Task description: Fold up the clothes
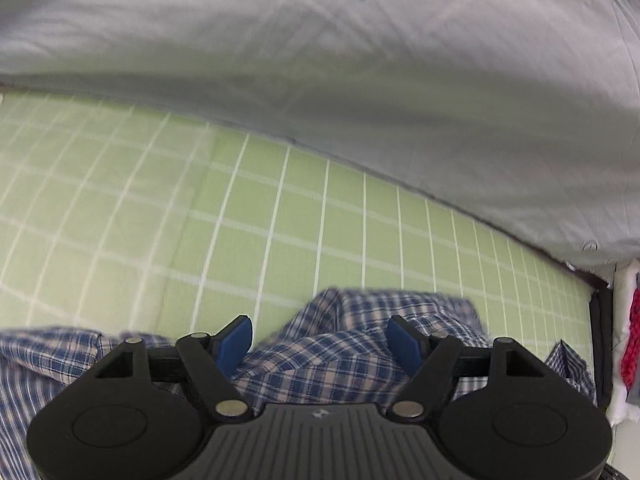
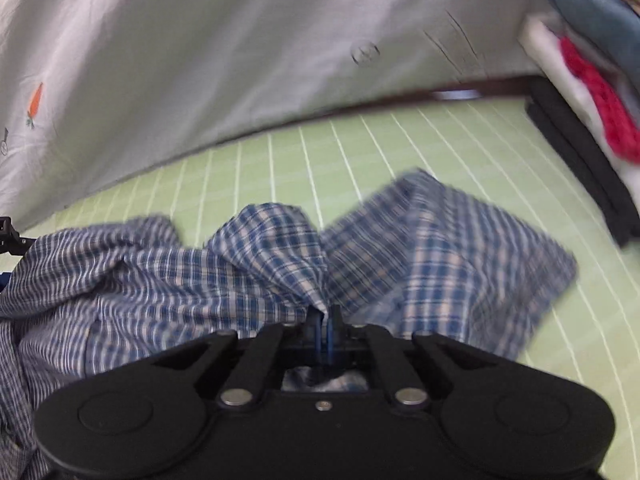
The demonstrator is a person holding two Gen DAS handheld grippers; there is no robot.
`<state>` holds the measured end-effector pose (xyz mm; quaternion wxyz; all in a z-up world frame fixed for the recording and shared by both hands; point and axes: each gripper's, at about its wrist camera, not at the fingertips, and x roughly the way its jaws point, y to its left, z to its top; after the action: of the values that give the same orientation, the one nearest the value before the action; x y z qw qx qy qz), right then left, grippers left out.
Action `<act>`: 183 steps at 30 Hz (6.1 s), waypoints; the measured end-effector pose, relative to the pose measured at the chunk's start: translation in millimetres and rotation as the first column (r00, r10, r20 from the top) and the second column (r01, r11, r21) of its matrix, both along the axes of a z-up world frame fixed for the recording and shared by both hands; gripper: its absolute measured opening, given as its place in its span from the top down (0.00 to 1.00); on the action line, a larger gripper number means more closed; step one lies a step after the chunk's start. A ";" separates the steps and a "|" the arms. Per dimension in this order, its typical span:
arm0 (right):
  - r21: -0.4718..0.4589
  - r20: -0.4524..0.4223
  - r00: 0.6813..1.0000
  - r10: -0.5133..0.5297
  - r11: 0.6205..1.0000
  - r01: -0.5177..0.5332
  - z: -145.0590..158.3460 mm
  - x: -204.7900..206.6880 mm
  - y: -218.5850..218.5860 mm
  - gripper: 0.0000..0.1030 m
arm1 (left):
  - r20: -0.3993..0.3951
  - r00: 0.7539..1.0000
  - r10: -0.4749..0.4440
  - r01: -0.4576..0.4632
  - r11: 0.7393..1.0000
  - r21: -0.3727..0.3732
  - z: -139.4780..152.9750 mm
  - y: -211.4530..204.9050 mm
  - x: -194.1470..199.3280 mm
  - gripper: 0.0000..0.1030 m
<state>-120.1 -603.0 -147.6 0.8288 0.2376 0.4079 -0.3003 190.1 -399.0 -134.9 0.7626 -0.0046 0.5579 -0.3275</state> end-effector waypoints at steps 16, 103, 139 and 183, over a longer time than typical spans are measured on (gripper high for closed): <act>0.108 0.284 0.958 0.048 0.991 -0.082 31.0 96.2 -37.4 0.51 | -0.001 0.998 -0.062 0.062 0.998 -0.030 0.3 1.9 -24.3 0.29; -0.058 -0.207 0.972 -0.114 0.993 0.105 -24.8 -89.4 174.3 0.02 | 0.280 0.877 0.391 -0.365 0.920 -0.141 74.8 326.6 -30.3 0.94; -0.077 -0.118 0.991 -0.056 0.996 0.047 -0.9 -164.5 142.0 0.41 | 0.164 0.981 0.103 -0.115 0.991 0.062 9.3 253.5 -217.4 0.68; 0.158 0.044 0.967 -0.252 0.957 0.242 -1.2 -287.3 119.8 0.29 | 0.038 0.843 0.536 -0.534 0.844 -0.047 22.3 384.5 -283.1 0.42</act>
<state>-407.4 -483.2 -148.8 0.7770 0.3583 0.3698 -0.3620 -93.0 -14.6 -112.6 0.8372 -0.1651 0.5094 -0.1115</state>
